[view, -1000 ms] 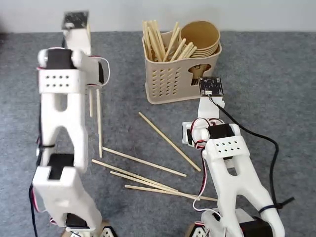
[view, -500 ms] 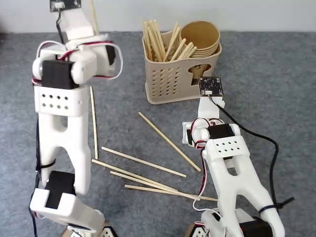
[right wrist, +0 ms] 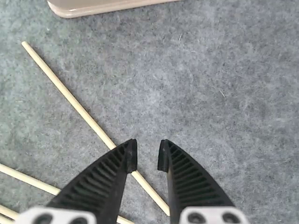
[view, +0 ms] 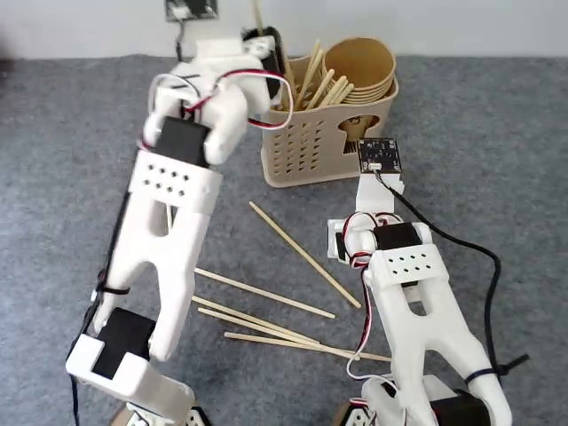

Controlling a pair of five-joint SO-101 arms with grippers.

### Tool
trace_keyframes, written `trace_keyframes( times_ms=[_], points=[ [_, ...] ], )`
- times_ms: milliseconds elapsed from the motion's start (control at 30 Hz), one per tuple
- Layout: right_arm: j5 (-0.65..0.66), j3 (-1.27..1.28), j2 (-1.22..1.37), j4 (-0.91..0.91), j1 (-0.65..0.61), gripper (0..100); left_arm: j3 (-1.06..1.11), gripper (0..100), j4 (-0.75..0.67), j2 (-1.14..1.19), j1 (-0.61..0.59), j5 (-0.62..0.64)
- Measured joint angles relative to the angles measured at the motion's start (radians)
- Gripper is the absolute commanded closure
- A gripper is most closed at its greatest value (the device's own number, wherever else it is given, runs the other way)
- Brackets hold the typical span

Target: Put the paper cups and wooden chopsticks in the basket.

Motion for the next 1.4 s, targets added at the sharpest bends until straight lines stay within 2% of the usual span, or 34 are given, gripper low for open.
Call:
trace_keyframes(
  times_ms=[167,333,633,967,1200,1400],
  points=[
    [0.0,0.0,0.0,0.0,0.0,90.9,0.196,99,-0.256,0.002,0.0,0.0],
    [0.0,0.0,0.0,0.0,0.0,90.9,0.328,99,-0.427,0.002,0.0,0.0],
    [0.0,0.0,0.0,0.0,0.0,90.7,0.437,85,-0.477,-0.012,0.025,-0.112],
    [0.0,0.0,0.0,0.0,0.0,90.5,0.437,83,-0.189,-0.242,0.0,-0.124],
    [0.0,0.0,0.0,0.0,-0.012,89.9,0.437,83,0.072,-0.397,-0.17,-0.121],
    [0.048,0.0,0.0,0.034,-0.15,79.8,0.437,83,0.374,-0.491,-0.358,-0.17]
  ],
)
